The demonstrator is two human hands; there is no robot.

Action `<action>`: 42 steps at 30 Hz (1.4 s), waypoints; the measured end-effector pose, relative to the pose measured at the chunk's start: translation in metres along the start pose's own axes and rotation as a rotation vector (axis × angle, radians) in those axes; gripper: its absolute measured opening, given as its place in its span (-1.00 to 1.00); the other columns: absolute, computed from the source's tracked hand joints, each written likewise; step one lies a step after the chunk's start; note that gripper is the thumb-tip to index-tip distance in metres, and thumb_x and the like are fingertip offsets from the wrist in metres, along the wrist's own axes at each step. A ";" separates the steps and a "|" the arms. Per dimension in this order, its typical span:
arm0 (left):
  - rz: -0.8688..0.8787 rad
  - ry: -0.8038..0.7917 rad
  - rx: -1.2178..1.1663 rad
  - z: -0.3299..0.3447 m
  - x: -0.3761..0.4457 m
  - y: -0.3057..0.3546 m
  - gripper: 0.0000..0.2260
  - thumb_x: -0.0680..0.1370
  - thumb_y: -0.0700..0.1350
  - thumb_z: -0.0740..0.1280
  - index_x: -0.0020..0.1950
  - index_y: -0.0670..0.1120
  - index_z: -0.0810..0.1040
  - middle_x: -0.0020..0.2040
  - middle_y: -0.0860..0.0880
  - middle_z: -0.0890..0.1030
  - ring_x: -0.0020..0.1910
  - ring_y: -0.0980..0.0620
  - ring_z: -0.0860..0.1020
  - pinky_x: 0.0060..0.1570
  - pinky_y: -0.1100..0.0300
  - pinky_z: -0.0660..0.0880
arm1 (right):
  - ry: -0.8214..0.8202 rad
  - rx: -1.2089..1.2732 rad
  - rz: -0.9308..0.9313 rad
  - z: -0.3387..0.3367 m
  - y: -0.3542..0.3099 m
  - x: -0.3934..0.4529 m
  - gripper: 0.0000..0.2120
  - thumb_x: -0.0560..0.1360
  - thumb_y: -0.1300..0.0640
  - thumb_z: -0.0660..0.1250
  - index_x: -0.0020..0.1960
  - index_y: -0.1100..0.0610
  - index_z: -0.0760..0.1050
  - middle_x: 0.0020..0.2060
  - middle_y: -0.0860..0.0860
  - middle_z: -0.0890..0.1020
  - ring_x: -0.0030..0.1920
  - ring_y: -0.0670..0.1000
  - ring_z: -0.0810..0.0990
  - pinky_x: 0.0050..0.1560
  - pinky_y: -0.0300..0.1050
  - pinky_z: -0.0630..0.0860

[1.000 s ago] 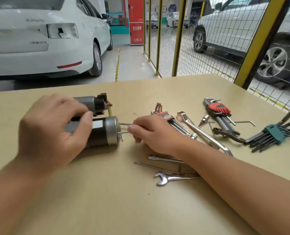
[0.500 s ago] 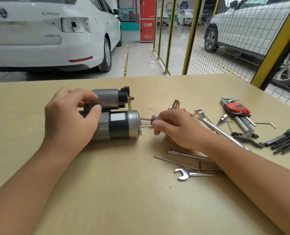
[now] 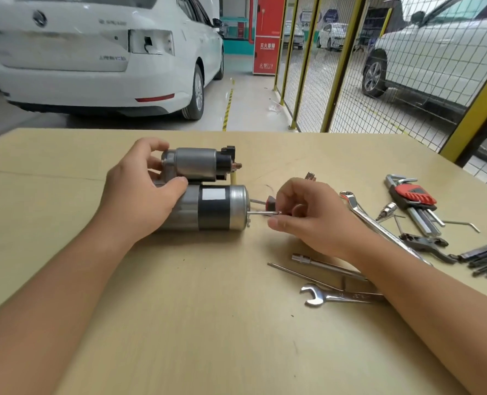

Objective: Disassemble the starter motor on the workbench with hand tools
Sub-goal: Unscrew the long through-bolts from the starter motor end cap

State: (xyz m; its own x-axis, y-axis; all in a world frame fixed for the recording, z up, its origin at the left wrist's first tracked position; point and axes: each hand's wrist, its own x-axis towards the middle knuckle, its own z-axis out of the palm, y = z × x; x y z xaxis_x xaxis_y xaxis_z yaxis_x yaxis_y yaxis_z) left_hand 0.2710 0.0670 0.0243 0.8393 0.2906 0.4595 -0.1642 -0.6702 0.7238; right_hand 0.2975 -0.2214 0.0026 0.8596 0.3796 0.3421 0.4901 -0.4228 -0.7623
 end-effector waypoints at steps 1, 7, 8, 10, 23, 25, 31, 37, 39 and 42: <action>0.007 -0.003 0.003 0.000 0.000 0.000 -0.56 0.49 -0.03 0.53 0.31 0.18 0.48 -0.03 0.25 0.54 -0.12 0.28 0.52 -0.16 0.34 0.41 | -0.011 0.018 0.012 0.000 -0.001 0.000 -0.83 0.42 0.11 0.56 -0.21 0.00 0.56 -0.39 -0.19 0.57 -0.42 -0.20 0.41 -0.34 -0.35 0.35; 0.021 -0.020 -0.024 -0.001 0.002 -0.002 -0.56 0.48 -0.04 0.55 0.31 0.17 0.51 -0.02 0.24 0.55 -0.04 0.22 0.54 -0.07 0.20 0.46 | -0.080 -0.108 0.030 0.000 -0.003 -0.001 -0.71 0.60 0.03 0.35 -0.27 0.07 0.61 -0.50 -0.23 0.57 -0.50 -0.18 0.39 -0.43 -0.39 0.27; 0.024 -0.024 -0.030 -0.002 0.003 -0.002 -0.56 0.48 -0.04 0.56 0.31 0.17 0.52 -0.01 0.24 0.55 -0.02 0.16 0.55 -0.02 0.14 0.47 | -0.053 -0.090 0.017 0.000 -0.003 -0.001 -0.81 0.54 0.09 0.43 -0.24 0.04 0.60 -0.46 -0.23 0.58 -0.47 -0.19 0.40 -0.40 -0.40 0.28; 0.035 -0.032 -0.037 -0.002 0.003 -0.002 -0.55 0.48 -0.04 0.56 0.32 0.16 0.53 0.01 0.24 0.56 0.01 0.05 0.56 0.04 0.11 0.47 | -0.019 -0.027 -0.001 0.000 -0.003 -0.001 -0.85 0.43 0.15 0.55 -0.19 0.01 0.59 -0.37 -0.16 0.59 -0.42 -0.21 0.44 -0.34 -0.38 0.34; 0.049 -0.040 -0.055 -0.002 0.007 -0.006 -0.53 0.48 -0.06 0.56 0.35 0.17 0.53 0.03 0.23 0.57 0.07 -0.03 0.59 0.05 0.11 0.49 | -0.111 -0.012 0.006 0.000 -0.002 -0.002 -0.78 0.55 -0.06 0.40 -0.18 0.05 0.62 -0.34 -0.08 0.67 -0.45 -0.23 0.43 -0.38 -0.40 0.32; 0.051 -0.042 -0.052 -0.002 0.007 -0.007 -0.53 0.48 -0.06 0.56 0.35 0.17 0.53 0.03 0.25 0.56 0.08 -0.02 0.59 0.04 0.11 0.50 | -0.121 -0.033 0.005 0.001 -0.001 -0.002 -0.73 0.59 -0.02 0.33 -0.22 0.06 0.62 -0.36 -0.09 0.68 -0.48 -0.22 0.42 -0.40 -0.40 0.30; 0.057 -0.048 -0.057 -0.003 0.007 -0.007 -0.53 0.49 -0.06 0.56 0.35 0.17 0.52 0.04 0.25 0.56 0.07 -0.01 0.59 0.04 0.10 0.51 | -0.119 -0.035 -0.030 -0.002 -0.003 -0.002 -0.85 0.47 0.00 0.50 -0.19 0.00 0.58 -0.38 -0.19 0.61 -0.43 -0.21 0.43 -0.35 -0.35 0.34; 0.058 -0.056 -0.071 -0.003 0.007 -0.008 -0.53 0.50 -0.06 0.56 0.35 0.18 0.52 0.04 0.22 0.57 0.08 0.01 0.58 -0.02 0.15 0.49 | -0.091 -0.117 -0.038 -0.001 -0.004 -0.003 -0.82 0.52 0.08 0.46 -0.25 -0.01 0.56 -0.39 -0.23 0.60 -0.44 -0.20 0.42 -0.38 -0.41 0.30; 0.061 -0.062 -0.072 -0.003 0.007 -0.008 -0.53 0.50 -0.06 0.55 0.36 0.17 0.51 0.04 0.19 0.57 0.08 -0.01 0.58 -0.03 0.16 0.49 | -0.076 -0.115 -0.046 -0.002 -0.005 -0.003 -0.84 0.45 0.11 0.54 -0.22 -0.03 0.57 -0.43 -0.26 0.54 -0.44 -0.21 0.43 -0.37 -0.43 0.29; 0.059 -0.072 -0.073 -0.004 0.007 -0.007 -0.53 0.50 -0.06 0.55 0.36 0.18 0.51 0.05 0.20 0.58 0.09 -0.02 0.58 -0.03 0.15 0.49 | -0.172 -0.077 -0.020 -0.003 -0.006 -0.004 -0.76 0.58 -0.01 0.37 -0.19 0.08 0.63 -0.48 -0.25 0.55 -0.49 -0.19 0.40 -0.40 -0.40 0.26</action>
State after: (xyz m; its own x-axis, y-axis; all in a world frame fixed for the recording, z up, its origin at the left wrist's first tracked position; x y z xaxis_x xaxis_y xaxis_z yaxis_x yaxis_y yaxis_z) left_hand 0.2759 0.0764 0.0238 0.8616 0.2012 0.4660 -0.2492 -0.6322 0.7336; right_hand 0.2911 -0.2223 0.0075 0.8153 0.5207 0.2533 0.5225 -0.4730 -0.7095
